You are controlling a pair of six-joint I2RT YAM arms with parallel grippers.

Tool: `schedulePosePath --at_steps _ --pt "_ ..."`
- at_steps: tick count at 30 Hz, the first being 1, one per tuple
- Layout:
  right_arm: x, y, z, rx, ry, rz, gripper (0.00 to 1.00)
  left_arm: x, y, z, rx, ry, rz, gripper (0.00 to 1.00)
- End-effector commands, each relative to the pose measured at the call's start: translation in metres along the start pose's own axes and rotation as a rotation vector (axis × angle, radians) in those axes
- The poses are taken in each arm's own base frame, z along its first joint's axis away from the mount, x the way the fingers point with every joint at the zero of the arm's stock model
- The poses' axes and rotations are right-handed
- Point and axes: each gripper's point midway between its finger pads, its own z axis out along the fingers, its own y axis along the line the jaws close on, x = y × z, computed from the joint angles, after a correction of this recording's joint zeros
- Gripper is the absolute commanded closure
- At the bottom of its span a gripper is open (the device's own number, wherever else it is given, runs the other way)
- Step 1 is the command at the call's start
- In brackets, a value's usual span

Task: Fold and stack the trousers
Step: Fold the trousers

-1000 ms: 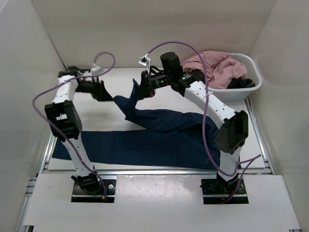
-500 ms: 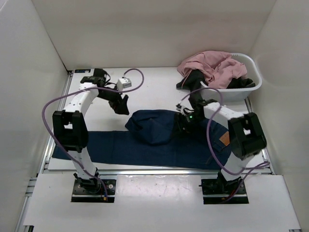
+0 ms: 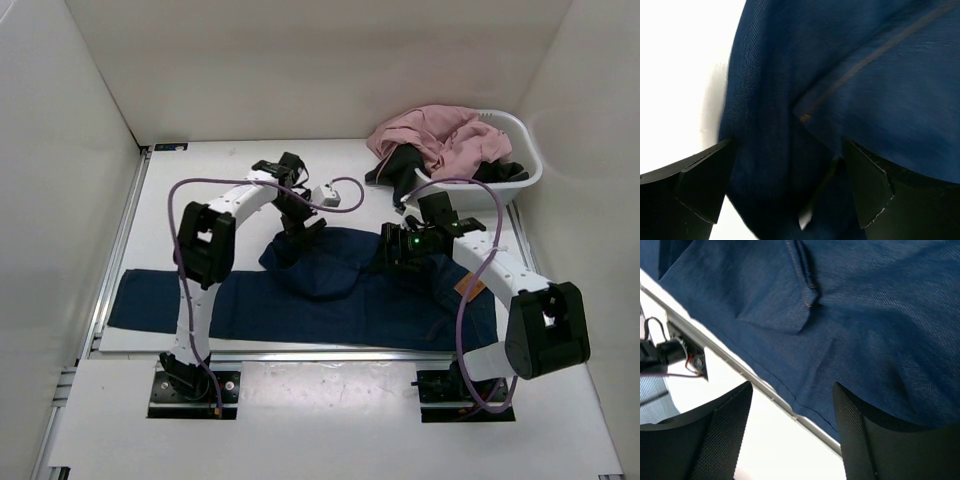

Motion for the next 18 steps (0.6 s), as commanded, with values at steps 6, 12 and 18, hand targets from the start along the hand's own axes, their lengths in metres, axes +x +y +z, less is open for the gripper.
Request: schedulePosePath --at_steps 6,12,18 --pt "-0.002 -0.01 -0.014 0.102 -0.143 -0.001 0.31 -0.009 0.01 0.017 -0.009 0.035 -0.097 0.0" --pt "-0.003 -0.054 -0.047 0.368 -0.322 0.086 0.32 -0.01 -0.017 0.025 0.071 0.053 -0.11 0.18" --pt "0.002 -0.063 -0.057 0.432 -0.333 0.086 0.32 -0.035 0.002 -0.009 -0.121 0.005 -0.064 0.14"
